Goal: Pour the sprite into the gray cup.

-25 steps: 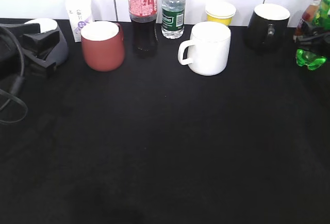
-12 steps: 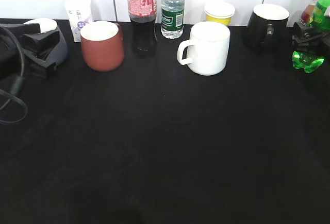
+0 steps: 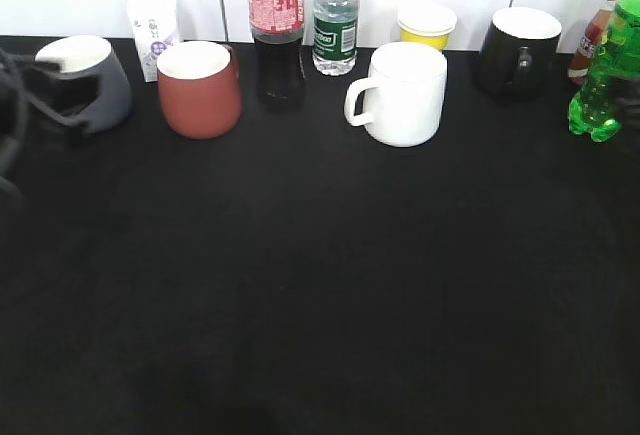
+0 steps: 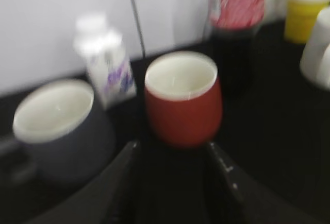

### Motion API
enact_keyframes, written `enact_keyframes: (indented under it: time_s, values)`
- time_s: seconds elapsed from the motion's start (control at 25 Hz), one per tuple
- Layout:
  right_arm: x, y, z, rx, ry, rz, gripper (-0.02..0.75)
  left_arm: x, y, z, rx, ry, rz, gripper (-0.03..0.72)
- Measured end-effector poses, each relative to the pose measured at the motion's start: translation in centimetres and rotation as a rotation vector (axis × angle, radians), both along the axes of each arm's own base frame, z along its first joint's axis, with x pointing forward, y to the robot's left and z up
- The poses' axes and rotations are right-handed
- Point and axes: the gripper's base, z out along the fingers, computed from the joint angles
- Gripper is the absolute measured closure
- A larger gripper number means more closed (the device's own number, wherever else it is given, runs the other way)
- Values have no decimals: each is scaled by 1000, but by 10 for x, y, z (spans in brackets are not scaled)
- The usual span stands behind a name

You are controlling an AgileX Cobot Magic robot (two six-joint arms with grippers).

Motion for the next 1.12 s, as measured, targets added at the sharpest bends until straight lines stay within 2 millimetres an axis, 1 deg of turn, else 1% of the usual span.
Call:
enact_keyframes:
  time_s: [0.08, 0.16, 0.24, 0.28, 0.32, 0.4, 0.44, 0.48, 0.52, 0.56, 0.6, 0.68, 0.72, 0.76, 0.8, 0.88, 0.92, 0.96, 1.0, 1.12]
  values:
    - [-23, -1, 13, 28, 230, -39, 123, -9, 3, 11, 27, 219, 18, 384]
    - [-49, -2, 23, 59, 495, -91, 145, -22, 5, 19, 74, 433, 11, 384]
    - [-71, 1, 41, 141, 648, -129, 156, -38, 6, 25, 99, 621, -3, 384]
    - [-80, 4, 53, 156, 678, -119, 158, -48, 9, 26, 115, 698, -11, 384]
    - [-89, 7, 69, 163, 677, -93, 160, -60, 12, 28, 134, 755, -19, 379]
    - [-115, 13, 109, 177, 595, -50, 161, -83, 19, 39, 122, 806, -4, 318]
    - [-133, 16, 128, 185, 509, -36, 161, -95, 23, 47, 105, 783, -1, 271]
    - [-151, 18, 144, 189, 429, -24, 161, -108, 28, 57, 87, 733, -6, 240]
    - [-174, 21, 155, 188, 369, -12, 161, -125, 34, 67, 68, 673, -13, 227]
    - [-194, 23, 161, 184, 338, -1, 161, -139, 38, 71, 64, 654, -18, 225]
    - [-213, 26, 164, 181, 330, 9, 161, -153, 43, 76, 57, 628, -22, 224]
    - [-248, 30, 161, 176, 380, 27, 161, -181, 53, 84, 1, 534, -12, 223]
    - [-262, 32, 157, 177, 418, 32, 161, -193, 58, 87, -17, 474, -12, 223]
    - [-271, 32, 157, 174, 407, 31, 161, -204, 63, 88, -26, 419, -6, 223]
    - [-281, 33, 157, 171, 371, 33, 161, -215, 69, 85, -31, 371, -1, 223]
    - [-300, 33, 156, 143, 292, 21, 161, -228, 74, 69, -35, 336, 6, 223]
    - [-304, 31, 156, 121, 273, 10, 161, -230, 76, 61, -25, 335, 14, 223]
    - [-304, 28, 153, 89, 281, -17, 161, -228, 78, 49, 1, 350, 31, 223]
    - [-302, 26, 147, 72, 303, -34, 162, -227, 79, 43, 29, 367, 48, 227]
    - [-290, 26, 113, 86, 422, -27, 162, -223, 79, 42, 19, 322, 52, 230]
